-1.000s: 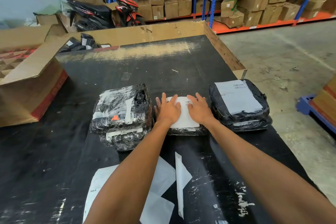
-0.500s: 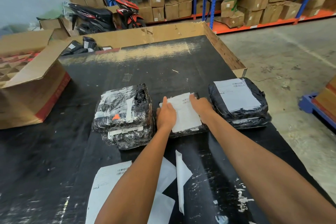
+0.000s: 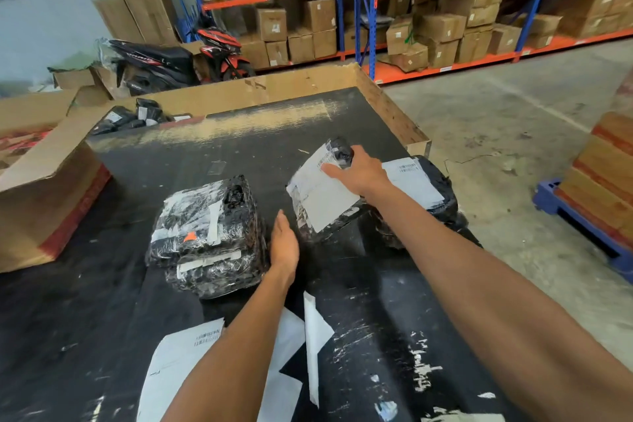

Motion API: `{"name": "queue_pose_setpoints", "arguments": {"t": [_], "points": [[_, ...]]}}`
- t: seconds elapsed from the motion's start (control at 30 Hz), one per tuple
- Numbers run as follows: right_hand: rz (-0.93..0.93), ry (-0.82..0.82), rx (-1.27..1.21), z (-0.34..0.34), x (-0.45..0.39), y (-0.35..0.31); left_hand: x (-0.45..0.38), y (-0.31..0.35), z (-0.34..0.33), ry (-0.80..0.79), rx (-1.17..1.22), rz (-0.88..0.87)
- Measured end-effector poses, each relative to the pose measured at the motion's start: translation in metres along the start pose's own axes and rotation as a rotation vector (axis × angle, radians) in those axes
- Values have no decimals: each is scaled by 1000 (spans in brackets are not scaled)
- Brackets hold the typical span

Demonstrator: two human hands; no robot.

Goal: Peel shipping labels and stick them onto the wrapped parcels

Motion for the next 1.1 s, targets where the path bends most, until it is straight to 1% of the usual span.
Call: {"name": "queue_pose_setpoints", "arguments": {"t": [0.03,0.07,0.13,0.17,0.23,0.37,0.47,0.57,0.63,0.7,0.77,0.83,0.93,1.0,1.07,1.1], "points": [[-8,5,-73,13,0,3,-1,-4,-1,-28,-106,-9],[-26,3,-152,27,-2,8,-1,-8,-6,-87,-266,-26],[-56,-15,-290,52,-5,19,1,-14,-17,-243,-663,-107],[-77,-30,-339,63,-6,25,1,-16,-21,-295,-805,-141],[-110,-33,-390,85,-14,40,5,-19,-25,-353,-949,-183],[-207,-13,-319,109,-26,76,6,-19,-24,-390,-1008,-174],[-263,-72,-375,115,-44,99,6,-17,-26,-403,-1015,-169],[-300,-141,-348,113,-97,133,7,-16,-27,-406,-1025,-163],[-323,-169,-335,113,-115,143,7,-16,-26,-408,-1030,-157],[-315,-156,-319,116,-87,128,6,-17,-27,-407,-1036,-151],[-254,-93,-301,119,-59,110,6,-17,-29,-409,-1043,-153],[-195,-22,-215,121,-50,103,5,-18,-28,-425,-1034,-148],[-165,97,22,126,-43,97,4,-18,-25,-454,-1014,-144],[-161,214,221,128,-31,89,7,-18,-24,-478,-995,-138],[-179,300,309,127,-18,82,12,-16,-22,-497,-972,-136],[-186,304,317,125,-12,81,14,-15,-20,-507,-961,-143]]}}
Point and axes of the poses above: each hand's wrist, its own x-axis away from the middle knuckle, its own z-axis out of the back of the hand, y = z × x, the point moved 3 cm from there along -x, towards the middle knuckle, and after that the axes turned 9 degrees about -z, right-handed, at the moved point
